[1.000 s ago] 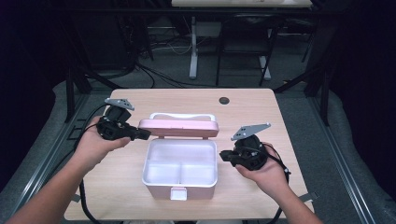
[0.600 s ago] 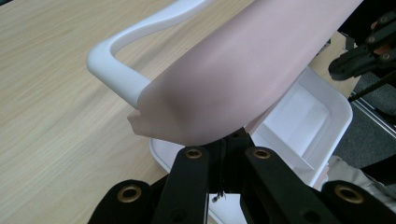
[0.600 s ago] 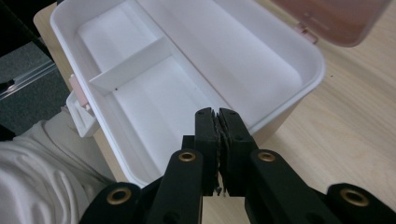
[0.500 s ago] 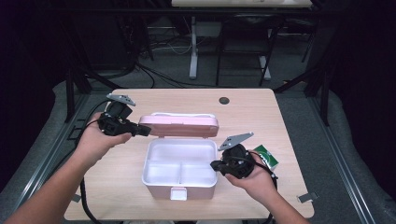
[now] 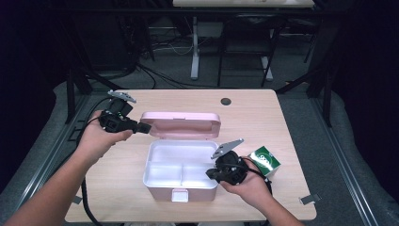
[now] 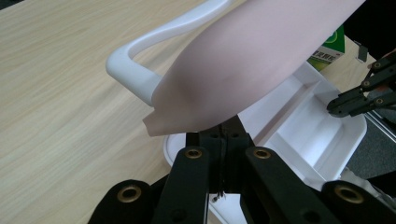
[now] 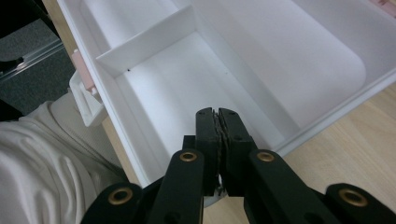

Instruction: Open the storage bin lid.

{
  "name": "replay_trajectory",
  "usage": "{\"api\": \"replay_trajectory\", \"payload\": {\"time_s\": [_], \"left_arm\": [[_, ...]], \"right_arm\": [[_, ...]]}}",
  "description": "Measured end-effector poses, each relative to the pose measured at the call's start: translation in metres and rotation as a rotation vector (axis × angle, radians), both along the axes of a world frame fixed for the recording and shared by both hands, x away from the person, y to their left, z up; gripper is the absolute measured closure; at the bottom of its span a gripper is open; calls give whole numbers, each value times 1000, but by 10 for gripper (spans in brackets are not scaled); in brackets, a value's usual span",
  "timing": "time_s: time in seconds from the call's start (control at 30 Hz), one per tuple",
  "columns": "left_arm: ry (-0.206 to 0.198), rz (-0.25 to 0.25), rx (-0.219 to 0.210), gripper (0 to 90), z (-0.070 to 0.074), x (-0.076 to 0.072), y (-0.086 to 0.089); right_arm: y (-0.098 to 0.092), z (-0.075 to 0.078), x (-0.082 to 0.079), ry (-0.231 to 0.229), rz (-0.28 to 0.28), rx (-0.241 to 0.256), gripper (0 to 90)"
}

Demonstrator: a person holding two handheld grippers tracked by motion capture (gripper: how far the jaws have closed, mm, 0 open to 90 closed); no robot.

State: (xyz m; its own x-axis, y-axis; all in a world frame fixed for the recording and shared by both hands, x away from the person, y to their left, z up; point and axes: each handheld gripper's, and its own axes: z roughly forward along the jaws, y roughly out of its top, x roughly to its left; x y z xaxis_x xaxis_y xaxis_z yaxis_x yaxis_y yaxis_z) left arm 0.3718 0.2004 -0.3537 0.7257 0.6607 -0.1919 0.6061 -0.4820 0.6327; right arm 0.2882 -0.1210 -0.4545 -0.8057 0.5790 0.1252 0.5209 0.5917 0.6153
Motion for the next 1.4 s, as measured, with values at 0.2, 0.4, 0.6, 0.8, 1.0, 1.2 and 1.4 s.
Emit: {"api": "replay_trajectory", "payload": {"time_s": [0.2, 0.4, 0.6, 0.8, 1.0, 1.2, 1.4], "left_arm": [[5, 7, 5, 900, -2, 4, -2], [3, 14, 7, 899, -2, 8, -4], [6, 18, 13, 899, -3, 10, -6], [10, 22, 15, 898, -3, 12, -6], [10, 27, 20, 897, -5, 14, -6], [19, 46, 36, 894, -6, 17, -3], [43, 93, 108, 893, -11, 17, -1]], "right_arm": [[4, -4, -2, 7, 21, -15, 886], [4, -5, -2, 7, 30, -15, 900], [4, -5, -3, 3, 36, -15, 900], [2, -5, -3, 4, 39, -16, 900], [1, -6, -4, 14, 35, -19, 900], [4, -9, -6, 19, 47, -25, 896], [4, -9, -5, 19, 46, -23, 895]]}}
